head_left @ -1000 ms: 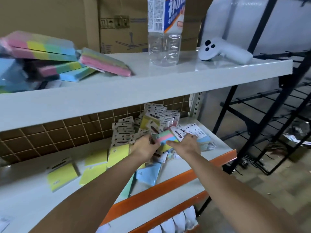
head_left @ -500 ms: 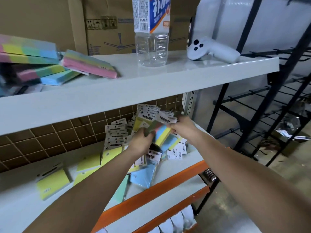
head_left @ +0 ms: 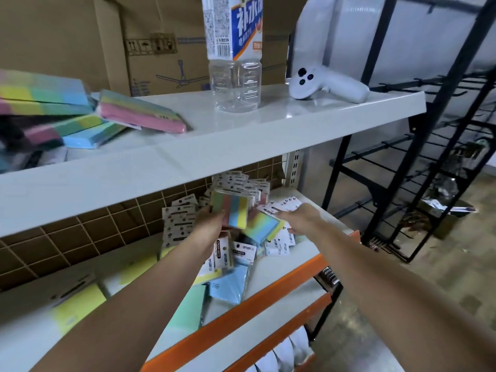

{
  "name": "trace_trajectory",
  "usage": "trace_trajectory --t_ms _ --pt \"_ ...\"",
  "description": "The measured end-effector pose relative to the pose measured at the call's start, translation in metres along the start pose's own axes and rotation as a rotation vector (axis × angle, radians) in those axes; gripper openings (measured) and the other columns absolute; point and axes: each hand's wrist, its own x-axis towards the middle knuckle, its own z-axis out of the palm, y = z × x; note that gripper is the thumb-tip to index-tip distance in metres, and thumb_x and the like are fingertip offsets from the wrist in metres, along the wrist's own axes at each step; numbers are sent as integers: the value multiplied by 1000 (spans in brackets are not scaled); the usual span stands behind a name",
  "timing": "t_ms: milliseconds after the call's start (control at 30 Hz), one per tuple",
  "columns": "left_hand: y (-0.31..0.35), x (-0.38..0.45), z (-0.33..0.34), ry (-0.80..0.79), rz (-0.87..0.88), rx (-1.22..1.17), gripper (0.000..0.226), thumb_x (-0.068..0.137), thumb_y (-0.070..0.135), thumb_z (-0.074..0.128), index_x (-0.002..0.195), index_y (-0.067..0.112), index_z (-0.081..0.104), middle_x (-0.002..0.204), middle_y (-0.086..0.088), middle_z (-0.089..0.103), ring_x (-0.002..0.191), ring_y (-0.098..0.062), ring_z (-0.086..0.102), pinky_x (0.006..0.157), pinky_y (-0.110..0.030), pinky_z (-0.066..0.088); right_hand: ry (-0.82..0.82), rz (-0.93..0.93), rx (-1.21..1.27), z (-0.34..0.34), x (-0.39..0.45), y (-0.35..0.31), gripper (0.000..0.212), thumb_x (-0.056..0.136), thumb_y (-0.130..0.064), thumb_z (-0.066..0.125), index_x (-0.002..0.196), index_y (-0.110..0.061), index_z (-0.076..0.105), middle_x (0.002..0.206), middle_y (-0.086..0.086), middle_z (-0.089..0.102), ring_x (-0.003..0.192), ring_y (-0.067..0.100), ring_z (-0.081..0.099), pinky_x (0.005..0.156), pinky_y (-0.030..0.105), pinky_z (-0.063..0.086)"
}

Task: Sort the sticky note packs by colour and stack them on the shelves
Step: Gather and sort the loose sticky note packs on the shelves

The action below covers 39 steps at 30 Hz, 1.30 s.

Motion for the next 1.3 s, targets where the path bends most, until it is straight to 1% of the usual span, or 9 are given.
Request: trace_trajectory --t_ms 167,267,467,567,700,833,1033,1167,1300 --pt "-10 3 -10 -1 -78 8 12 97 11 44 92 14 54 76 -5 59 64 -17 53 59 -26 42 -46 116 -140 40 4 -5 101 59 -74 73 127 -2 51 146 18 38 123 28 50 106 38 40" --pt "-14 6 -16 6 -85 36 10 96 12 45 102 15 53 83 -8 63 66 -18 58 56 -26 44 12 141 -232 59 3 -12 123 57 -76 72 146 -2 31 153 18 25 135 31 40 105 37 40" --pt "-14 3 -23 7 -70 52 9 95 12 46 93 15 54 76 -7 61 57 -16 53 49 -24 38 53 146 152 61 7 -15 98 73 -31 84 143 3 24 140 22 47 128 36 49 103 42 44" --pt "-13 4 -26 32 -85 73 14 95 9 45 87 17 53 77 -8 61 57 -18 53 49 -27 40 49 106 131 48 10 -10 80 80 -30 77 142 -4 35 138 18 50 123 35 52 99 41 46" --pt "-14 6 -28 46 -92 85 14 94 9 45 101 9 56 82 -12 62 57 -20 52 47 -28 40 73 71 167 30 8 -7 67 81 -33 74 138 -9 47 101 10 60 81 26 65 83 37 55" --pt "-11 3 -26 43 -87 71 10 94 9 47 94 13 56 81 -10 64 58 -20 55 50 -29 41 90 29 219 23 8 -5 58 80 -31 74 129 -6 55 105 10 55 103 28 57 95 39 48" --pt "-12 -3 -21 36 -76 4 11 95 18 52 104 14 55 89 -8 63 70 -20 58 57 -26 42 113 -58 497 18 -1 -7 26 83 -22 70 102 -12 55 102 8 61 95 27 57 89 38 48" --pt "-11 -5 -18 83 -94 9 23 91 22 52 112 10 55 106 -14 65 93 -30 63 74 -34 47 31 -50 656 15 -15 -14 62 62 -35 75 115 -10 57 109 10 64 100 29 62 95 45 49" --pt "-11 -18 -23 48 -133 -57 22 94 18 48 107 4 57 85 -12 64 74 -25 59 64 -30 44 -173 -99 747 33 -26 -21 69 59 -28 76 120 -3 54 104 17 69 92 30 70 90 47 55"
